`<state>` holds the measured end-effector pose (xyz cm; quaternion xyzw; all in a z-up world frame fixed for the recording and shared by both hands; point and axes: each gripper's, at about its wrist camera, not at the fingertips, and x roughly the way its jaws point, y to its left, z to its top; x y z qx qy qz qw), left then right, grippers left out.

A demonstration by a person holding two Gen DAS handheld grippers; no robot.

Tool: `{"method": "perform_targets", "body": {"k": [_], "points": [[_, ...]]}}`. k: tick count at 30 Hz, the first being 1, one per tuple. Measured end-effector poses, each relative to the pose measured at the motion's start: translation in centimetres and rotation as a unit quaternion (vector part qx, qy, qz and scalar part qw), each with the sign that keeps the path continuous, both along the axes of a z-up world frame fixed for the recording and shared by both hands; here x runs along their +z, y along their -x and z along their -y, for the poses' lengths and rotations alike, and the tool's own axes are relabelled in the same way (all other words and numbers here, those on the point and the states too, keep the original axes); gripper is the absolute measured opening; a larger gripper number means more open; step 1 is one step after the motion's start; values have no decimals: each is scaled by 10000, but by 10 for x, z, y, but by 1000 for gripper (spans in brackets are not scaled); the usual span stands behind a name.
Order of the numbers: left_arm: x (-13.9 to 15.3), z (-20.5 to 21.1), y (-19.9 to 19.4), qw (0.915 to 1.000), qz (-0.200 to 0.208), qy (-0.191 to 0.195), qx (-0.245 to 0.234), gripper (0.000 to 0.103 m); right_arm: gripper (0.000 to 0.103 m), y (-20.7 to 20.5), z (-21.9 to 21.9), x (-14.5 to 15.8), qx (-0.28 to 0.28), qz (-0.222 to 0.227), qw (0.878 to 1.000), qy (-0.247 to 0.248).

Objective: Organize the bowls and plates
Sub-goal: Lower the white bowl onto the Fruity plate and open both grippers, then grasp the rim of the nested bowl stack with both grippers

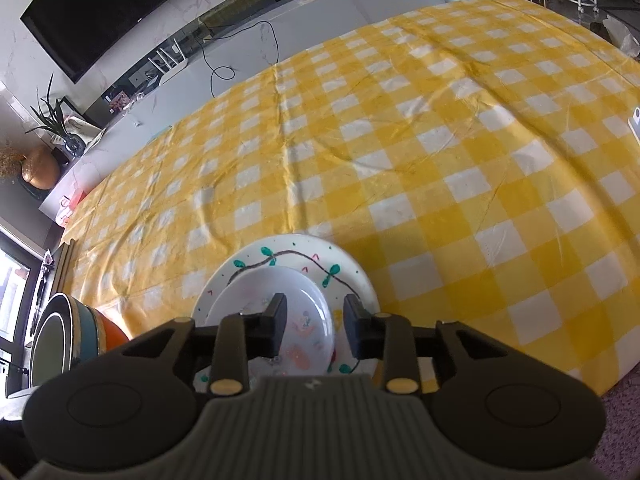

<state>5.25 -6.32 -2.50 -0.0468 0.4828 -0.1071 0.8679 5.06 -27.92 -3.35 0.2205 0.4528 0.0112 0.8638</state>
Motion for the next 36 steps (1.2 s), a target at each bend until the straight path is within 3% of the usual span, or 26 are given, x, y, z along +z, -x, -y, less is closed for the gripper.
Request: {"method": "perform_targets", "body": {"k": [7,14,17,21,24,25,26,29,36], "points": [[33,-7,13,9984,561,20,-30,45,42,8,-1,23,-64,379,9991,158],[65,-34,28,9949,991,129,101,56,68,22,-16,48,70,720,9970,287],[76,-51,34,9934,1124,90,227,60,75,26,-29,55,219,809,9961,273],[87,-79,41,9903,1276,67,553,63,77,36,-54,67,311,1073,9918,622],[93,-103,46,9878,1329,56,811,66,82,41,-72,75,422,1227,9889,726],[94,-110,47,9869,1340,59,896,68,91,42,-77,77,425,1226,9889,728],[95,-119,48,9857,1352,68,1006,71,94,44,-83,79,390,1271,9885,720],[94,-140,49,9830,1318,127,1274,75,94,43,-103,83,682,1306,9866,708],[72,-177,47,9811,954,393,1637,76,94,30,-132,74,907,776,9925,266]]}}
